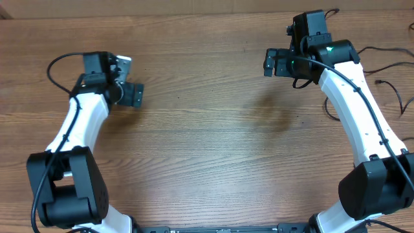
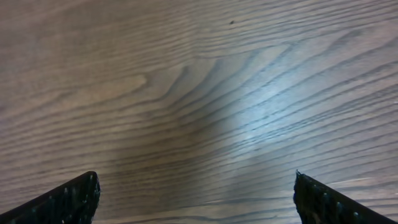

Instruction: Untangle cables

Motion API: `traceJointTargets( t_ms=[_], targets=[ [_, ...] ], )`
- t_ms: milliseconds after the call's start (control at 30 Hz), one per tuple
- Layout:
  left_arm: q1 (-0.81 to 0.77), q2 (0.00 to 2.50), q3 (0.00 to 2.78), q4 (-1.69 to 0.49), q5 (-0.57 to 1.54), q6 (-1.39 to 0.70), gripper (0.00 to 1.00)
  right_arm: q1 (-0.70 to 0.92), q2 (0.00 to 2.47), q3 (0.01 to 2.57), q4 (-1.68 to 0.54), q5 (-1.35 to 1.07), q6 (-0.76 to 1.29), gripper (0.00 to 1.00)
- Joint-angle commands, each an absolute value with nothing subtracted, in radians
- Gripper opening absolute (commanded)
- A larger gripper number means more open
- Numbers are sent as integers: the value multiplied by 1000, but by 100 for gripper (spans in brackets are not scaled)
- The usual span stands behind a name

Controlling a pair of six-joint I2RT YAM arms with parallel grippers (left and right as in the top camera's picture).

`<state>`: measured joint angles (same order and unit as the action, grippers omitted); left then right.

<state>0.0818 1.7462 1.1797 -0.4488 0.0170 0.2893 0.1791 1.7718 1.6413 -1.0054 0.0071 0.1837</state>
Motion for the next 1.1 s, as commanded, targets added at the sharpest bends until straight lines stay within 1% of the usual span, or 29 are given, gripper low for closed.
traceJointTargets(
  t_ms=[0,233,333,467,633,733,800,867,1000,1067],
  targets=[
    [7,1652,1180,-449,-80,276,100,184,1740,1637,-1001,6,186,100],
    [-91,1472,1180,-467,-88,276,100,184,1740,1637,-1001,6,186,100],
    [-98,1386,1178,-467,-3,276,99,184,1740,1637,-1001,6,186,100],
    [-98,1282,1143,-457,184,243,100,184,1740,1637,-1001,6,186,100],
    [-98,1164,1039,-353,285,242,100,184,1740,1637,-1001,6,186,100],
    [-98,1081,926,-204,309,242,99,184,1740,1637,-1001,6,186,100],
    [-98,1020,826,-65,318,242,100,184,1740,1637,-1001,6,186,100],
    [-98,958,710,103,348,242,100,184,1740,1637,-1001,6,186,100],
    [-98,841,453,526,416,242,100,184,1740,1637,-1001,6,186,100],
    [-98,788,337,719,416,242,99,184,1740,1637,-1001,6,186,100]
  ],
)
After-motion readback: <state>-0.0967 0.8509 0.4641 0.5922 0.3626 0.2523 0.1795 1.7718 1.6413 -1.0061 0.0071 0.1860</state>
